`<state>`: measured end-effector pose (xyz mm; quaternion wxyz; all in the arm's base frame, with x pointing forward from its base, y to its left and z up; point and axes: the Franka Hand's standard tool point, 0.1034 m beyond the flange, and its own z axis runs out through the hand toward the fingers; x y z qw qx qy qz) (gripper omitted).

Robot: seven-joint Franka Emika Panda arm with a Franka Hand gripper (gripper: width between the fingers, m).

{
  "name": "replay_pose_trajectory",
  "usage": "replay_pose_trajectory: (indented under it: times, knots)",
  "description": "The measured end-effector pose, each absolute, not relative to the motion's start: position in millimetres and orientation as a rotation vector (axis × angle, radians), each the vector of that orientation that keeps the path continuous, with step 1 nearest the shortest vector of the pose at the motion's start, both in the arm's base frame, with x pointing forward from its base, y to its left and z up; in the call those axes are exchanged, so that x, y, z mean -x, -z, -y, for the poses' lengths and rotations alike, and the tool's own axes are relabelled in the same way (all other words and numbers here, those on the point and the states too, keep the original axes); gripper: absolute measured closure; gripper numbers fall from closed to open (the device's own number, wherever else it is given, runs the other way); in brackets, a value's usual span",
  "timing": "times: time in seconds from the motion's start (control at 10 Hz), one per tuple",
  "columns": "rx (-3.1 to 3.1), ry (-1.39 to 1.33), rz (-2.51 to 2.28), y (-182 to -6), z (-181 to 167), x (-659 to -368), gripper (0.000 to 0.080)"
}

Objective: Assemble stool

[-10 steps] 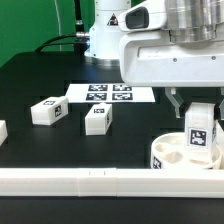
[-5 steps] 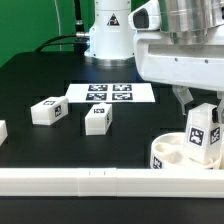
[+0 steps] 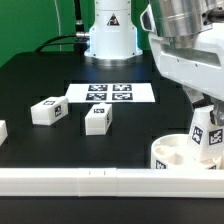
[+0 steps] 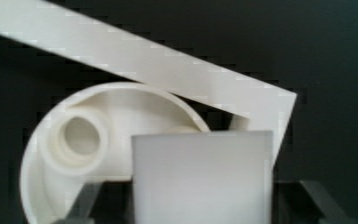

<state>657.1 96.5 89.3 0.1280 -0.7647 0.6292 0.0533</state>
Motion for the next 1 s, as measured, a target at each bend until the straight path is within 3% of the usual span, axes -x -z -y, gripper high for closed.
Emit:
replay_pose_trajectory:
  times: [0.6, 0.7, 0.8, 1.0]
  knots:
    - [2.108, -0.189, -1.948, -89.3, -100.7, -657.0, 0.0454]
    - [2.144, -0.187, -1.908, -89.4, -101.2, -656.6, 0.0277]
    - [2.172, -0.19, -1.876, -90.3, -102.3, -656.4, 0.0177]
    - [2.3, -0.172, -1.707, -94.3, -103.6, -657.8, 0.0158]
